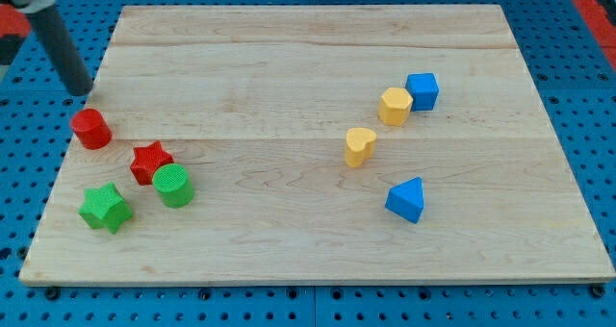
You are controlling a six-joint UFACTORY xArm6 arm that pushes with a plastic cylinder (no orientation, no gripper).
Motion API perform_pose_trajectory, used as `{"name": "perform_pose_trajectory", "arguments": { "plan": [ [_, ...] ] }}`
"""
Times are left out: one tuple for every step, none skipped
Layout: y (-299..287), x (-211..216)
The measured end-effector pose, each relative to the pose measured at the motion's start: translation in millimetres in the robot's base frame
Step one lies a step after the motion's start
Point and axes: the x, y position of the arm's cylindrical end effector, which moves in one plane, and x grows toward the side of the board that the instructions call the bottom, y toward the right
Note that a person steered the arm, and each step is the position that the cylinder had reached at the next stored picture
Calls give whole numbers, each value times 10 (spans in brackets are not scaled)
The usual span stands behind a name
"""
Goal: Slide the red circle to the green star
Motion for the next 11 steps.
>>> {"name": "perform_pose_trajectory", "arguments": {
  "plan": [
    [0,2],
    [-2,87],
    [35,348],
    [125,666],
    [125,912],
    [11,715],
    [9,469],
    [228,536],
    [646,732],
    [680,1121],
    [696,1092]
  ]
}}
